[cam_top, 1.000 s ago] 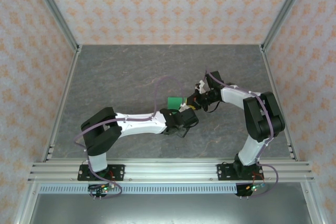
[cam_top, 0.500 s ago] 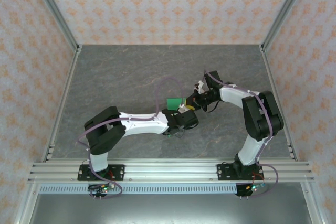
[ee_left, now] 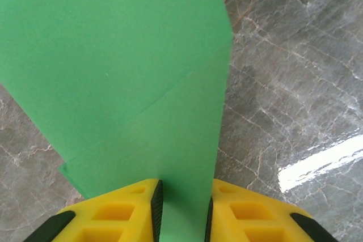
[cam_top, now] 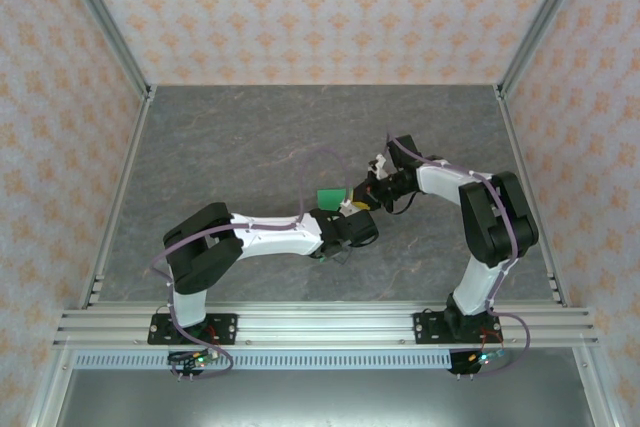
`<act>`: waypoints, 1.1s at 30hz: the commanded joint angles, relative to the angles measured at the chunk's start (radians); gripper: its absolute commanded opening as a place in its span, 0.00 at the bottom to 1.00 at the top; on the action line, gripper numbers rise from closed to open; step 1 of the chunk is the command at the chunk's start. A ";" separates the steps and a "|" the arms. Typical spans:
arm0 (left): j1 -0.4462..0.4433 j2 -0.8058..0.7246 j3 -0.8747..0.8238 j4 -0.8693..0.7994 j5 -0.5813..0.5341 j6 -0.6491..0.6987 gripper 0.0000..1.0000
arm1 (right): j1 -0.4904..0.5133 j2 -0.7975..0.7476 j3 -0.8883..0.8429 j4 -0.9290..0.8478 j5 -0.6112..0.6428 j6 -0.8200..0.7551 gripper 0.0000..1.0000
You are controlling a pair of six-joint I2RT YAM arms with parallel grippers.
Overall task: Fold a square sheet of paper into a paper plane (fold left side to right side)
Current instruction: Fold the wing for the fifth time at the center of the table.
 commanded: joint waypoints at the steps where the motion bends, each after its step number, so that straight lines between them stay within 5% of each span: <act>1: 0.010 0.002 0.003 -0.005 -0.024 -0.011 0.25 | 0.008 0.015 0.027 -0.031 0.015 -0.016 0.00; 7: 0.033 -0.032 -0.021 0.010 -0.001 -0.031 0.11 | 0.006 -0.028 0.031 -0.026 0.073 -0.009 0.03; 12: 0.059 -0.075 -0.052 0.056 0.065 -0.030 0.07 | -0.045 -0.157 0.032 -0.022 0.192 0.016 0.33; 18: 0.106 -0.112 -0.077 0.138 0.206 -0.034 0.06 | -0.105 -0.398 -0.033 -0.046 0.405 -0.012 0.57; 25: 0.174 -0.097 -0.082 0.243 0.421 -0.065 0.06 | -0.105 -0.534 -0.180 -0.012 0.454 -0.046 0.64; 33: 0.230 -0.055 -0.137 0.425 0.592 -0.198 0.06 | -0.059 -0.575 -0.412 0.222 0.405 0.118 0.63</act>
